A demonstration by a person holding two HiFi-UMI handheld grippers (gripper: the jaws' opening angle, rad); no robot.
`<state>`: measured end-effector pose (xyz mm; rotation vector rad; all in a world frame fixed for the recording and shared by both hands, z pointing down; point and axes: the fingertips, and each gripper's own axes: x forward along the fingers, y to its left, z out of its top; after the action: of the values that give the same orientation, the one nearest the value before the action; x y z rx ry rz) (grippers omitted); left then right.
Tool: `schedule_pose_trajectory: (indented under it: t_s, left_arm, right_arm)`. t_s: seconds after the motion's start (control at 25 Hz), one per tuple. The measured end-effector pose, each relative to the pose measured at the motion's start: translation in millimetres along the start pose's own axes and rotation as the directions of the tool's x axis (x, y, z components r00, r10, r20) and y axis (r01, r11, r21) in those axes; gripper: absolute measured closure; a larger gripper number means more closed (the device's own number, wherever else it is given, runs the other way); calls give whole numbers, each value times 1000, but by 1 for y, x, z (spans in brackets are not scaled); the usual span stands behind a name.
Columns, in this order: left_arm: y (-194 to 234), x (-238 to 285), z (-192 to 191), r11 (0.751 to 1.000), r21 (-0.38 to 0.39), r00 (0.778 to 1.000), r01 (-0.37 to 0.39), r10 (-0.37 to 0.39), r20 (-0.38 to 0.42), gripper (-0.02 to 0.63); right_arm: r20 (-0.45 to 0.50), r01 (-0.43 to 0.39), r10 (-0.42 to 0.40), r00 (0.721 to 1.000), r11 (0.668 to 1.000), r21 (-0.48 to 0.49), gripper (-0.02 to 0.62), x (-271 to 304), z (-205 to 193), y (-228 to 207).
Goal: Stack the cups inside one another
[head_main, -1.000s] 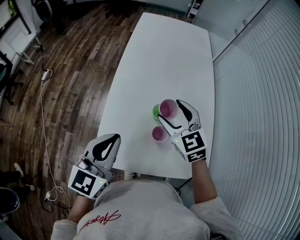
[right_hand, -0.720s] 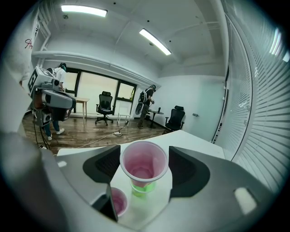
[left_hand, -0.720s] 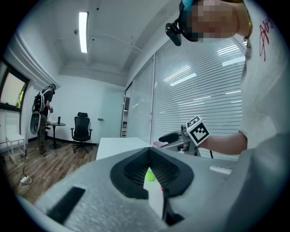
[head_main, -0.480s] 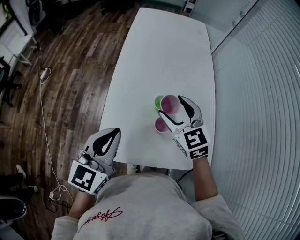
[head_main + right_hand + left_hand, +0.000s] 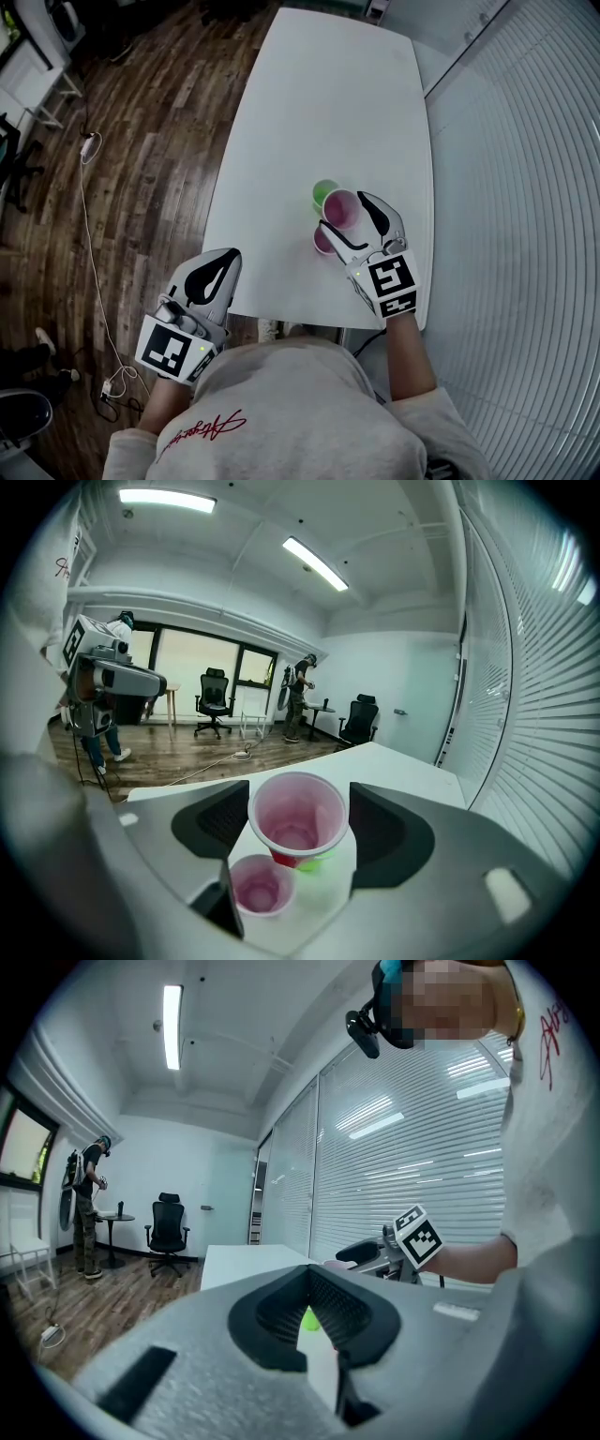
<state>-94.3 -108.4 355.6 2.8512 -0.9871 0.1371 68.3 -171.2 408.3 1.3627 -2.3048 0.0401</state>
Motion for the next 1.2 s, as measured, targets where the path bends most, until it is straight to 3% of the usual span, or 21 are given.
schedule_pose_trajectory:
  t_s: [1.2]
  left_arm:
    - [-11,-6,-13,998,-6,998,56,-56,-26,611]
  right_arm:
    - [-41,7,-5,999,999,43,259,-18,-29,27]
